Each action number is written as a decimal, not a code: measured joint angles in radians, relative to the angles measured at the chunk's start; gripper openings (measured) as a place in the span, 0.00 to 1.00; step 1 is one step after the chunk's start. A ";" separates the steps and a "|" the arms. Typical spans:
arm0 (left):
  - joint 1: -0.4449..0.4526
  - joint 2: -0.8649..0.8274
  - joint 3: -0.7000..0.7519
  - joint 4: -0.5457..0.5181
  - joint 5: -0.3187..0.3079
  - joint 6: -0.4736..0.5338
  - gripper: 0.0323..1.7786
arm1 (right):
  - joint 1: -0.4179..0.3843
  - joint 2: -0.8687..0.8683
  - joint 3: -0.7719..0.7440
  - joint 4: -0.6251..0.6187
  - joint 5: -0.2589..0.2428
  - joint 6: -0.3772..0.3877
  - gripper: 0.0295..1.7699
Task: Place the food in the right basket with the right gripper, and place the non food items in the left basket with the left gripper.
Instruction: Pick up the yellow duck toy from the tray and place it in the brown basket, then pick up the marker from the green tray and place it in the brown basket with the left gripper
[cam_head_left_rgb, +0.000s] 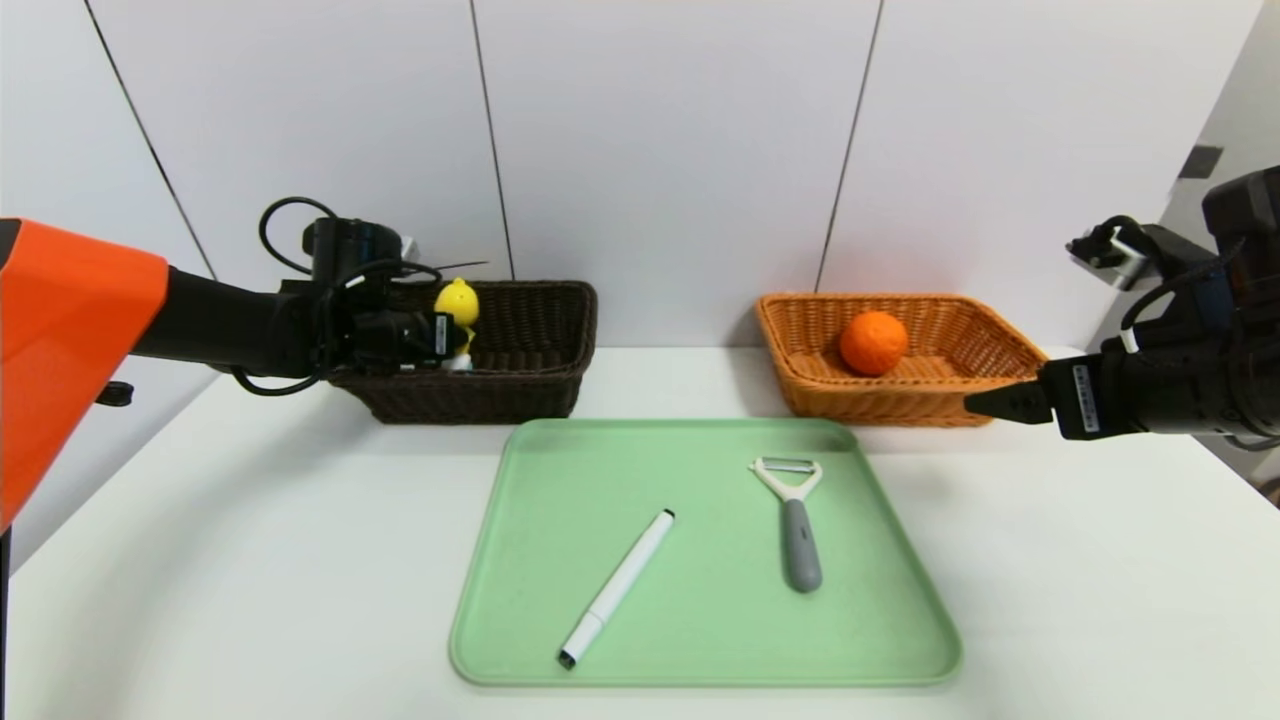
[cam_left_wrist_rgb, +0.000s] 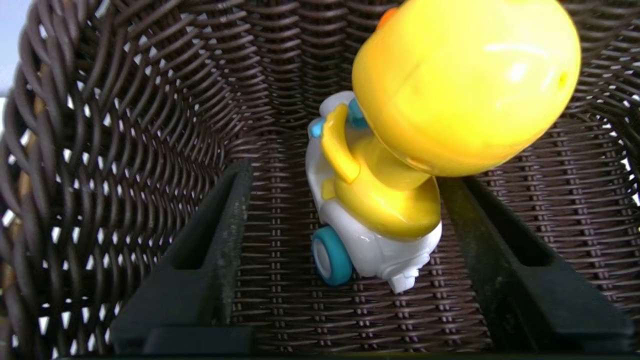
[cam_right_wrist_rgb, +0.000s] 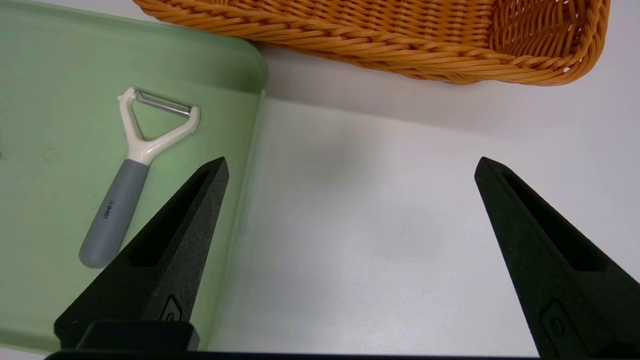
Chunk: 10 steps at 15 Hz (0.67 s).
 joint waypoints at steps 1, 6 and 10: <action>0.000 -0.004 -0.013 0.003 0.000 -0.001 0.77 | 0.000 -0.002 0.005 -0.001 0.000 0.000 0.96; -0.008 -0.076 -0.233 0.164 -0.005 -0.003 0.86 | 0.000 -0.015 0.039 -0.007 -0.003 0.001 0.96; -0.108 -0.214 -0.341 0.429 -0.059 -0.009 0.90 | 0.000 -0.025 0.050 -0.007 -0.004 0.004 0.96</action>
